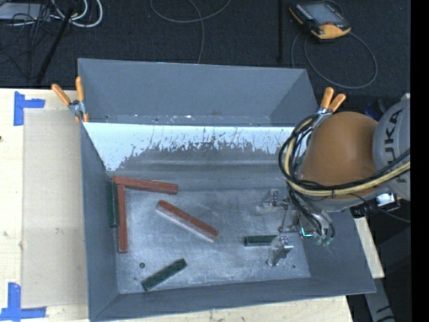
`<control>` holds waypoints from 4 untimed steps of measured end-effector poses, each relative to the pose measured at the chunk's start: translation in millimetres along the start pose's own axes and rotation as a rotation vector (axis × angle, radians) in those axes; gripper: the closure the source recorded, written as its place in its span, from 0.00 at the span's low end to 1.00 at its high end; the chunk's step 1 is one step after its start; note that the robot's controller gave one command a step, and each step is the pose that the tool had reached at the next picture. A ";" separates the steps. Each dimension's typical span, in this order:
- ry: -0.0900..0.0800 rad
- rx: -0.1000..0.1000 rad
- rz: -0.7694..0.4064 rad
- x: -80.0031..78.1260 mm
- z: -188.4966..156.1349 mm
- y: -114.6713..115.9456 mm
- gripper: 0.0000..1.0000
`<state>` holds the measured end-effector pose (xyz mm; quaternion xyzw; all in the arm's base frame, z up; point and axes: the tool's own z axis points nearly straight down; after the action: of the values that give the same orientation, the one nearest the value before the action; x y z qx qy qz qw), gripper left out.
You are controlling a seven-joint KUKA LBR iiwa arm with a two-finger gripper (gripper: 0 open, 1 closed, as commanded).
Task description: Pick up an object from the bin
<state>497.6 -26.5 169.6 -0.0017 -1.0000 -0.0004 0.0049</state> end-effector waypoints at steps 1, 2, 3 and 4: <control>-0.005 0.000 0.000 -0.9 -2.9 0.0 0.00; -0.018 0.002 -0.083 6.1 25.0 0.9 0.00; -0.029 0.002 -0.107 -62.4 92.9 -40.7 1.00; -0.029 0.002 -0.107 -62.4 92.9 -40.7 1.00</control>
Offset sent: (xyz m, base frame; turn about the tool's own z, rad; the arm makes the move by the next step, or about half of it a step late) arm -0.0241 0.0017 -0.0748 -0.1923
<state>559.0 -67.4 76.1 0.0519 -0.9986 0.0002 -0.0097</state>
